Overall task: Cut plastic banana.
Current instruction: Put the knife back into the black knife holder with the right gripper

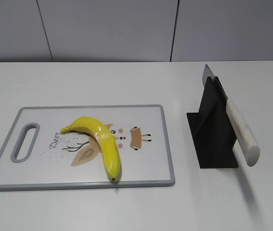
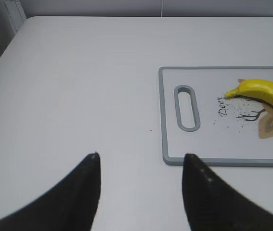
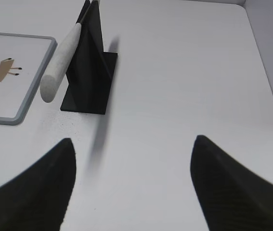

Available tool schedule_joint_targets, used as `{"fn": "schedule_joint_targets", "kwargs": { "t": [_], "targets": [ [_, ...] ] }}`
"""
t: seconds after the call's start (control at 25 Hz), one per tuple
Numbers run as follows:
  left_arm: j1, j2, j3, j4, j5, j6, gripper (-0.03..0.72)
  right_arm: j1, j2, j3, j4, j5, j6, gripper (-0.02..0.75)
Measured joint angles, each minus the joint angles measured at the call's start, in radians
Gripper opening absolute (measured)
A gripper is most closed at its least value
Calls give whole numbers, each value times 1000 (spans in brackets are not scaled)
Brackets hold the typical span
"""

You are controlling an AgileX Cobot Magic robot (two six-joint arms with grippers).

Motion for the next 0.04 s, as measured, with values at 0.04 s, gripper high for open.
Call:
{"fn": "schedule_joint_targets", "kwargs": {
  "t": [0.04],
  "targets": [
    [0,0,0,0,0,0,534,0,0,0,1,1,0,589]
  ]
}}
